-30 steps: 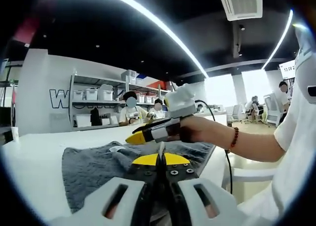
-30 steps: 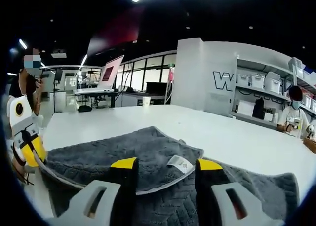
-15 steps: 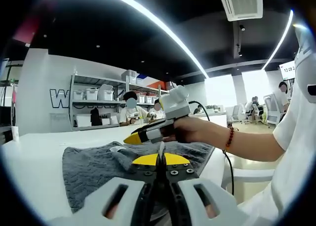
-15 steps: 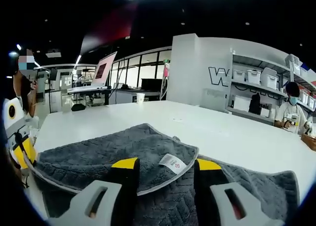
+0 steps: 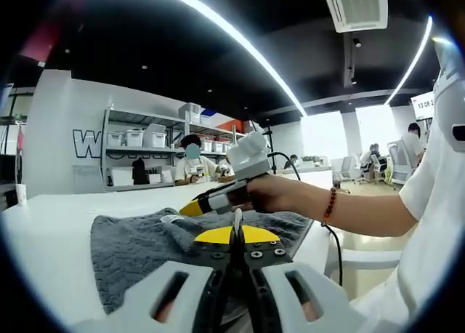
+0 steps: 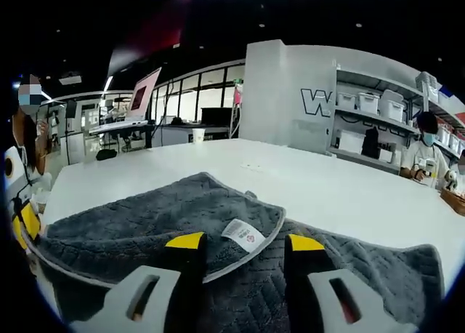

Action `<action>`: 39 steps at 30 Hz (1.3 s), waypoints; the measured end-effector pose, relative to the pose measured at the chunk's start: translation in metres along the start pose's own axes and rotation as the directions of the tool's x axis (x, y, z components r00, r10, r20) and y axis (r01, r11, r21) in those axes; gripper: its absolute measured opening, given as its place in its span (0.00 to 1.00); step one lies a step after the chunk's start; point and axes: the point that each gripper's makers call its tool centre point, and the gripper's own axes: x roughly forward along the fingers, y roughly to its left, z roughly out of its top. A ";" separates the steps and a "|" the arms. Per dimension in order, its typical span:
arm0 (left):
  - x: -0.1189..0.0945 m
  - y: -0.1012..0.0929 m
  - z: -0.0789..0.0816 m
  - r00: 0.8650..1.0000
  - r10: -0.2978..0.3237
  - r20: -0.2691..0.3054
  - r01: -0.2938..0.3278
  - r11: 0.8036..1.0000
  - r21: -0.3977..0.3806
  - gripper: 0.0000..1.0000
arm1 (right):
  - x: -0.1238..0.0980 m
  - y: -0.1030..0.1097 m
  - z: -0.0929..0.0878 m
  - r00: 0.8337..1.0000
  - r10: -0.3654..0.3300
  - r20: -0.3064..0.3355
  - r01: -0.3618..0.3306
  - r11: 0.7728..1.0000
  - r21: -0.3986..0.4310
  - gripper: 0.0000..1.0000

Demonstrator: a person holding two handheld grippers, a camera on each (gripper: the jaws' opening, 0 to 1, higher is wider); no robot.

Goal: Open the folded towel by lifting each exposed corner and separating the folded layers until the towel lies flat within the target outline without major curled edges

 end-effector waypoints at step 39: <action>-0.002 0.003 -0.002 1.000 -0.001 0.001 0.001 1.000 -0.006 0.01 | 0.030 -0.001 -0.001 0.999 -0.005 -0.036 0.007 0.998 0.056 0.35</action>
